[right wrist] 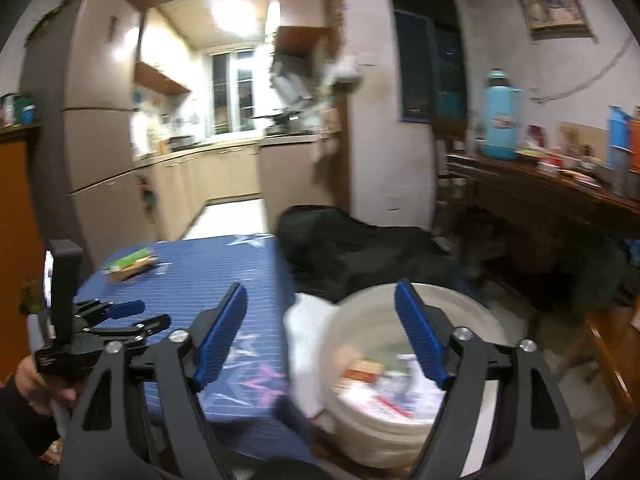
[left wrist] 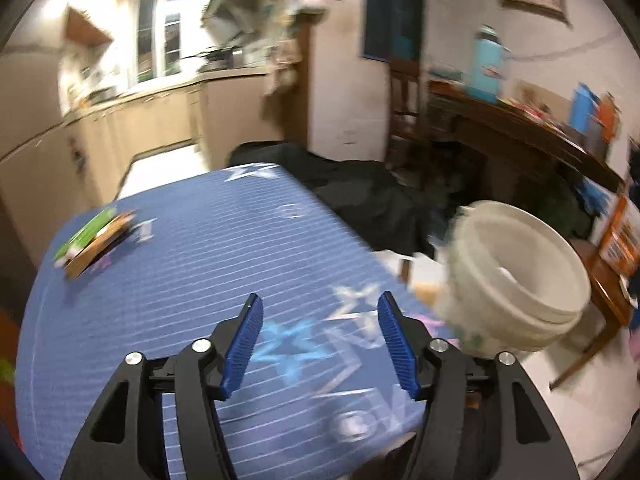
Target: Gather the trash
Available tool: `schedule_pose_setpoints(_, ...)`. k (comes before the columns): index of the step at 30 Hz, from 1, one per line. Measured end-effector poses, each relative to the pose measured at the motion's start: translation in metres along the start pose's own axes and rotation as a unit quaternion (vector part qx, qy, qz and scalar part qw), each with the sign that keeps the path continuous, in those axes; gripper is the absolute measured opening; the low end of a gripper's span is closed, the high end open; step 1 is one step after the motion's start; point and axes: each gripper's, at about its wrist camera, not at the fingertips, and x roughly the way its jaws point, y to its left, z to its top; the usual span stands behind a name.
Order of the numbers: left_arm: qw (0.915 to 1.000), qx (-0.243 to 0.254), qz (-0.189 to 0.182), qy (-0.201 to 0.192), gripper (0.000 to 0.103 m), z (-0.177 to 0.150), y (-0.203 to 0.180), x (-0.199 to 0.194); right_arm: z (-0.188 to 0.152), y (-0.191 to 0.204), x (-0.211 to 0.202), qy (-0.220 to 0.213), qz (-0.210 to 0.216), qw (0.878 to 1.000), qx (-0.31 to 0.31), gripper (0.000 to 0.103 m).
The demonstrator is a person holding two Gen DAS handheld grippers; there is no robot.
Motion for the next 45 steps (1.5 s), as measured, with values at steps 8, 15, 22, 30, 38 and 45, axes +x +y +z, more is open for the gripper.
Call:
schedule_pose_setpoints(8,0.9912,-0.111,0.072,-0.002,0.064,-0.025,0.137,-0.013,0.012,0.107,0.093,0.06,0.09,0.992,-0.068,0.076)
schedule_pose_setpoints(15,0.9857,-0.152,0.072,-0.014,0.074,0.016,0.266,-0.016,0.008,0.184,0.145,0.1,0.151,0.979,-0.097,0.076)
schedule_pose_setpoints(22,0.9948,-0.086,0.027,0.048,0.091,0.086,0.364,0.092,-0.024,0.188,0.172,0.171,0.146,0.971,-0.08,0.076)
schedule_pose_setpoints(30,0.9862,-0.094,-0.023,0.134,0.078,0.085,0.397,0.194,-0.055,0.17,0.199,0.225,0.103,0.967,-0.063,0.076)
schedule_pose_setpoints(38,0.9748,-0.081,-0.149,0.145,0.054,0.05,0.329,0.167,-0.058,0.175,0.207,0.224,0.105,0.966,-0.074,0.066)
schedule_pose_setpoints(45,0.9628,-0.029,-0.223,0.149,0.053,0.006,0.242,0.097,-0.054,0.161,0.211,0.217,0.105,0.969,-0.06,0.066)
